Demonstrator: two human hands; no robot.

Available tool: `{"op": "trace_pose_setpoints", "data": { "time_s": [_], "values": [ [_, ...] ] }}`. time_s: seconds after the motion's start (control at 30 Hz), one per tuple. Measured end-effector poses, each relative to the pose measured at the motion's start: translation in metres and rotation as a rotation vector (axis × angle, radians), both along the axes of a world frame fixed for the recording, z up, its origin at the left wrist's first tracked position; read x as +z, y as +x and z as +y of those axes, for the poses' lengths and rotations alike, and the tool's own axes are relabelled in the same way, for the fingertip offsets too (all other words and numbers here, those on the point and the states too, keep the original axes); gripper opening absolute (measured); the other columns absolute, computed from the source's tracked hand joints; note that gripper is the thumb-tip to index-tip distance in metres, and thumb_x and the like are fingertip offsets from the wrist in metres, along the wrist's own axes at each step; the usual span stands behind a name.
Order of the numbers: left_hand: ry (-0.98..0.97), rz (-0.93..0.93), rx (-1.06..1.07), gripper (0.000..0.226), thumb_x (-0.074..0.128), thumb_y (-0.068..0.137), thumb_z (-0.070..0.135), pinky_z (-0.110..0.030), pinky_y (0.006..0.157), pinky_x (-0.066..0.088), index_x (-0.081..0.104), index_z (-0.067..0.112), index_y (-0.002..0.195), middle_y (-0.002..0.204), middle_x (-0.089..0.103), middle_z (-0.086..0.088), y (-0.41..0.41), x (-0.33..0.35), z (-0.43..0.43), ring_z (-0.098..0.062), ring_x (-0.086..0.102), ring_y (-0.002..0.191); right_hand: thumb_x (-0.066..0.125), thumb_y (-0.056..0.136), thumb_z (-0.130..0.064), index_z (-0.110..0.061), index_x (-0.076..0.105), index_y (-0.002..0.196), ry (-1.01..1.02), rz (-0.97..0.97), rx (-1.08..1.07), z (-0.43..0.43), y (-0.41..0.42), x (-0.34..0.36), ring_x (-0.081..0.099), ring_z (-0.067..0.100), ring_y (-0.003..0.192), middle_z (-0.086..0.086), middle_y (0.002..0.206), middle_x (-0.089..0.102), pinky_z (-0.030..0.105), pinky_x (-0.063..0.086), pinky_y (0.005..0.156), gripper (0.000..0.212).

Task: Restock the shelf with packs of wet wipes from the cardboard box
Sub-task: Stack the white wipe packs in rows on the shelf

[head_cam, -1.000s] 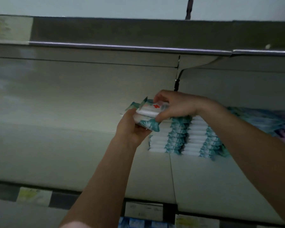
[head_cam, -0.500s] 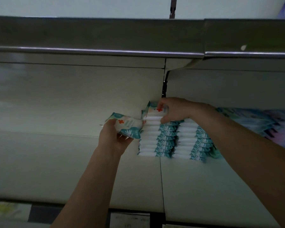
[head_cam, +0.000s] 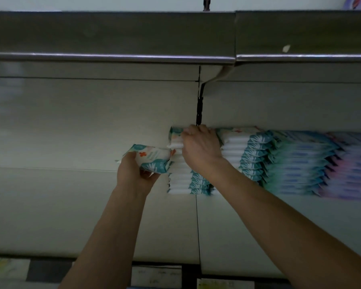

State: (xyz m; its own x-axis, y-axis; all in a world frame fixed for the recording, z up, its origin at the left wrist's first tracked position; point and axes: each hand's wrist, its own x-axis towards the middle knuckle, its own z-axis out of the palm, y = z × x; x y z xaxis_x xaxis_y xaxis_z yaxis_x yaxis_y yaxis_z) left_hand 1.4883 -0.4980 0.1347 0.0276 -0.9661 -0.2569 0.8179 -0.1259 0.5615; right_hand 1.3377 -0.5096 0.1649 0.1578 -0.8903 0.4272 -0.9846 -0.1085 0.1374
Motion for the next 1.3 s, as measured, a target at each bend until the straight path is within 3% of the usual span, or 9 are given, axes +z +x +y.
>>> {"op": "trace_pose_setpoints", "data": {
  "time_s": [0.2,0.37,0.5,0.63,0.8,0.93,1.0,1.17,1.3],
  "values": [
    [0.045,-0.018,0.008,0.009,0.046,0.097,0.015,-0.053,0.089,0.051,0.053,0.010,0.095,0.115,0.061,-0.019,0.004,-0.001,0.001,-0.037,0.061,0.108,0.054,0.084,-0.002,-0.007,0.055,0.126,0.010,-0.025,-0.054,0.011,0.012,0.003,0.042,0.033,0.123,0.011,0.134,0.048,0.047,0.031,0.107,0.042],
    [0.086,-0.060,0.024,0.010,0.045,0.096,0.014,-0.050,0.082,0.053,0.054,0.009,0.094,0.107,0.062,-0.018,0.011,-0.002,0.000,-0.036,0.063,0.101,0.052,0.083,0.002,-0.003,0.061,0.112,-0.132,-0.069,0.168,0.025,0.039,-0.005,0.046,0.033,0.114,0.015,0.124,0.052,0.042,0.036,0.093,0.031],
    [0.124,-0.105,0.021,0.011,0.045,0.096,0.013,-0.047,0.073,0.054,0.054,0.007,0.095,0.102,0.063,-0.017,0.022,-0.006,0.000,-0.033,0.064,0.090,0.051,0.088,0.000,-0.009,0.065,0.114,-0.013,-0.178,0.297,0.022,0.046,-0.012,0.047,0.026,0.110,0.008,0.119,0.056,0.034,0.039,0.088,0.030],
    [0.180,-0.161,-0.016,0.012,0.047,0.096,0.012,-0.046,0.072,0.054,0.055,0.007,0.103,0.094,0.061,-0.016,0.030,-0.015,-0.004,-0.030,0.062,0.079,0.052,0.095,-0.017,-0.015,0.062,0.126,0.282,-0.411,0.319,0.017,0.049,-0.020,0.053,0.022,0.115,0.005,0.127,0.058,0.037,0.045,0.094,0.033],
    [0.240,-0.190,-0.023,0.034,0.046,0.095,0.005,-0.049,0.054,0.053,0.052,0.006,0.129,0.110,0.061,-0.018,0.043,-0.032,-0.018,-0.031,0.062,0.080,0.064,0.081,-0.052,-0.024,0.061,0.120,0.358,-0.238,0.302,0.014,0.066,-0.034,0.048,0.022,0.110,0.000,0.119,0.056,0.037,0.046,0.084,0.048],
    [0.271,-0.272,-0.067,0.033,0.044,0.094,0.000,-0.048,0.075,0.047,0.050,0.002,0.126,0.113,0.059,-0.023,0.052,-0.043,-0.022,-0.036,0.059,0.093,0.061,0.089,-0.029,-0.015,0.052,0.130,0.331,-0.118,0.269,0.007,0.082,-0.057,0.044,0.028,0.114,0.009,0.125,0.048,0.037,0.043,0.087,0.044],
    [0.282,-0.362,-0.108,0.026,0.045,0.094,-0.001,-0.048,0.075,0.048,0.052,0.001,0.119,0.098,0.060,-0.023,0.058,-0.048,-0.023,-0.036,0.060,0.083,0.059,0.090,-0.022,-0.012,0.049,0.128,0.309,-0.086,0.223,0.005,0.086,-0.065,0.045,0.030,0.114,0.011,0.124,0.046,0.036,0.042,0.084,0.041],
    [0.321,-0.644,-0.218,0.013,0.049,0.094,0.001,-0.037,0.052,0.054,0.053,0.002,0.107,0.080,0.060,-0.019,0.068,-0.058,-0.036,-0.028,0.059,0.066,0.048,0.091,-0.001,-0.004,0.052,0.119,0.296,0.025,0.173,-0.001,0.084,-0.077,0.048,0.030,0.111,0.015,0.121,0.049,0.034,0.037,0.077,0.028],
    [0.347,-0.862,-0.245,0.013,0.056,0.090,-0.004,-0.032,0.033,0.048,0.054,-0.002,0.104,0.078,0.057,-0.019,0.071,-0.062,-0.051,-0.026,0.057,0.061,0.045,0.092,0.002,-0.003,0.058,0.115,0.322,0.100,0.172,-0.004,0.081,-0.077,0.054,0.031,0.109,0.015,0.119,0.056,0.036,0.040,0.080,0.026]
  ]
}}
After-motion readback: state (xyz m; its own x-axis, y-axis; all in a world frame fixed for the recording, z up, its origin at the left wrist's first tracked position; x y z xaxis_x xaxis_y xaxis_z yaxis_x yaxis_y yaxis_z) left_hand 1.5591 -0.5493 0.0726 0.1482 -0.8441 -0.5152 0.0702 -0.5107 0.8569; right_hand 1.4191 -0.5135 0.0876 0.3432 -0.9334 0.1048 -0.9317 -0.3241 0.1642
